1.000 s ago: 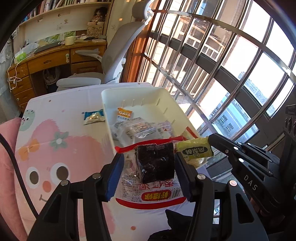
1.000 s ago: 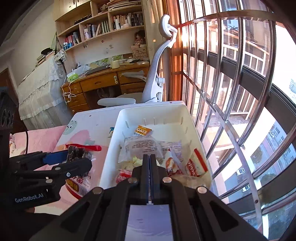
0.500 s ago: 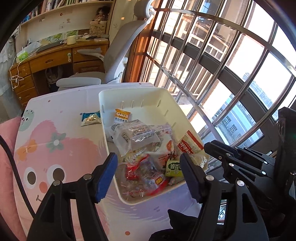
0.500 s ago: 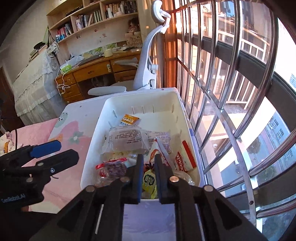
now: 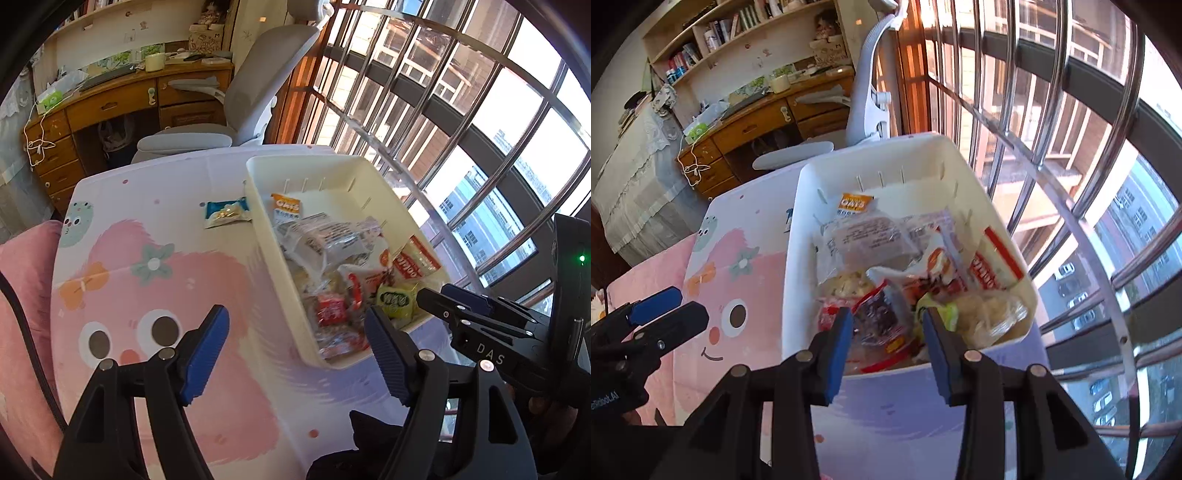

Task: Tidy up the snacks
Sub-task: 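Open both grippers to drop the packets into the tray, then move the open left gripper down to the blue wrapper beside the tray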

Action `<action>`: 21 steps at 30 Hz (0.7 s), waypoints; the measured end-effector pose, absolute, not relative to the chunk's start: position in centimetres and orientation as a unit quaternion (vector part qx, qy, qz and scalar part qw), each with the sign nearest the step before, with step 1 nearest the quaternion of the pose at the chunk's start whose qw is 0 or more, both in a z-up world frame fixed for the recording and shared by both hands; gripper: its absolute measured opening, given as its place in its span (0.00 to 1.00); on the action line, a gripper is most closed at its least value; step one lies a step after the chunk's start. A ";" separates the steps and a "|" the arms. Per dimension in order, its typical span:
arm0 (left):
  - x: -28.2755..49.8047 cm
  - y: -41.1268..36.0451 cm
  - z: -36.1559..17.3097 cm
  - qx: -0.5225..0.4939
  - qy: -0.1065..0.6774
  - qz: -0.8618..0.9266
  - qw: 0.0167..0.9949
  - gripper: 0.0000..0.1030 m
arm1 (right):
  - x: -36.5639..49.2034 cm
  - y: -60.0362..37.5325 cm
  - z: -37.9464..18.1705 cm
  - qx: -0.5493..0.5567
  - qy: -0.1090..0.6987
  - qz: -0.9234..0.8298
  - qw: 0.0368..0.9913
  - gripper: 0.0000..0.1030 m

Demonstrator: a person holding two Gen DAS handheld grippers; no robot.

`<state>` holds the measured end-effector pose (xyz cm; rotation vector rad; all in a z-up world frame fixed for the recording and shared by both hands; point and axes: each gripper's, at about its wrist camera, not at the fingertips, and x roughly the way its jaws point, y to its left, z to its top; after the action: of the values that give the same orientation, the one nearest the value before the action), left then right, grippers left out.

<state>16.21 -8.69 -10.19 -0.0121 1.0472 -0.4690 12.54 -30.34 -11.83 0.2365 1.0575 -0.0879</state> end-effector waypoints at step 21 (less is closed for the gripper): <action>21.1 1.0 -10.9 0.106 0.511 -0.277 0.806 0.78 | 9.1 -25.2 -14.5 0.247 0.537 -0.189 0.784 0.54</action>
<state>21.09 1.02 -10.88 0.2270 1.0940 -0.5936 9.05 -25.17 -14.49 0.5334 1.1596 -0.4074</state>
